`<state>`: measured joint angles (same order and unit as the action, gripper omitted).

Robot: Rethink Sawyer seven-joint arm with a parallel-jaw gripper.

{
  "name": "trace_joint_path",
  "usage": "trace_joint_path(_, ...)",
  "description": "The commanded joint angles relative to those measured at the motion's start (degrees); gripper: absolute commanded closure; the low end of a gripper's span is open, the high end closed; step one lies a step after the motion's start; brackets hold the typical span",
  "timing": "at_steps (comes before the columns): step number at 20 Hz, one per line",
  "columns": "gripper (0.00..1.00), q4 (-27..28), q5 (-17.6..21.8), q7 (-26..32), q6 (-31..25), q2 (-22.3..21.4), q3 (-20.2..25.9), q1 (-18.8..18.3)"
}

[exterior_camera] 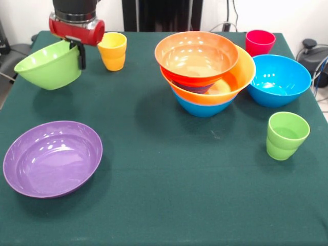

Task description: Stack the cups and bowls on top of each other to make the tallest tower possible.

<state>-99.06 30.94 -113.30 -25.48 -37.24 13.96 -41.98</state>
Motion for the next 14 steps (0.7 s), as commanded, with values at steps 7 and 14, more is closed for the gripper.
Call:
trace_joint_path(7, 1.0, -2.7, -5.9, 1.3, -10.3, -4.9, 5.1, 5.5)
trace_joint_path(14, 1.0, -3.0, -8.9, -0.9, -13.6, -8.6, 3.6, 9.1)
